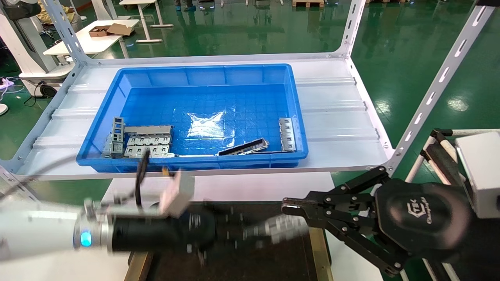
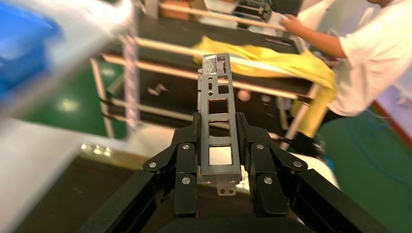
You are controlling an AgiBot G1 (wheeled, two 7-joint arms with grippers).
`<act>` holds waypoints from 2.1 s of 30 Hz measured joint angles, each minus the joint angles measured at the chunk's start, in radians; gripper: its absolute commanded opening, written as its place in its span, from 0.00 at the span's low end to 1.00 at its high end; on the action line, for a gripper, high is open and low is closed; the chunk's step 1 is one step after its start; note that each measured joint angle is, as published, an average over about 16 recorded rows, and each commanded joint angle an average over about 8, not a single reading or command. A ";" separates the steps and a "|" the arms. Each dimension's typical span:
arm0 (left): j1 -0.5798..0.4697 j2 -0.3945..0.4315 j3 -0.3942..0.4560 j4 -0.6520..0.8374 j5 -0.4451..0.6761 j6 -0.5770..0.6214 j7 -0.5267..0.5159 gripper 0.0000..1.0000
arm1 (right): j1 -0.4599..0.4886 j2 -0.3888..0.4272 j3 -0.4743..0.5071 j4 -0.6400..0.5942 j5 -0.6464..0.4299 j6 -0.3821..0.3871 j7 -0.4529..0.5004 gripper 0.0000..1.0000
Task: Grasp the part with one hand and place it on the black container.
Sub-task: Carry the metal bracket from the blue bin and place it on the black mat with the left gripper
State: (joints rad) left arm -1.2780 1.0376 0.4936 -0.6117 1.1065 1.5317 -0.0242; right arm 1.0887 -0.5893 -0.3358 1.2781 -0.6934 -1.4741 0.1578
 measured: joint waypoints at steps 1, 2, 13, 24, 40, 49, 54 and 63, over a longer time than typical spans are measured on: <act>0.028 -0.006 0.002 -0.029 -0.003 -0.015 -0.017 0.00 | 0.000 0.000 0.000 0.000 0.000 0.000 0.000 0.00; 0.054 -0.011 0.003 -0.056 -0.005 -0.032 -0.034 0.00 | 0.000 0.000 0.000 0.000 0.000 0.000 0.000 0.00; 0.310 -0.044 -0.005 -0.284 0.010 -0.331 -0.218 0.00 | 0.000 0.000 0.000 0.000 0.000 0.000 0.000 0.00; 0.544 -0.037 -0.023 -0.494 0.058 -0.716 -0.404 0.00 | 0.000 0.000 -0.001 0.000 0.000 0.000 0.000 0.00; 0.702 0.100 0.020 -0.585 0.200 -1.251 -0.628 0.00 | 0.000 0.000 -0.001 0.000 0.001 0.000 0.000 0.00; 0.703 0.192 0.061 -0.528 0.241 -1.429 -0.695 0.00 | 0.000 0.000 -0.001 0.000 0.001 0.000 -0.001 0.00; 0.696 0.231 0.083 -0.494 0.245 -1.490 -0.716 0.00 | 0.000 0.001 -0.001 0.000 0.001 0.001 -0.001 0.00; 0.682 0.276 0.123 -0.436 0.228 -1.561 -0.735 0.00 | 0.000 0.001 -0.002 0.000 0.001 0.001 -0.001 0.00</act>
State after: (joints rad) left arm -0.5955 1.3132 0.6168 -1.0473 1.3343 -0.0291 -0.7594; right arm 1.0890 -0.5887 -0.3373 1.2781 -0.6924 -1.4734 0.1571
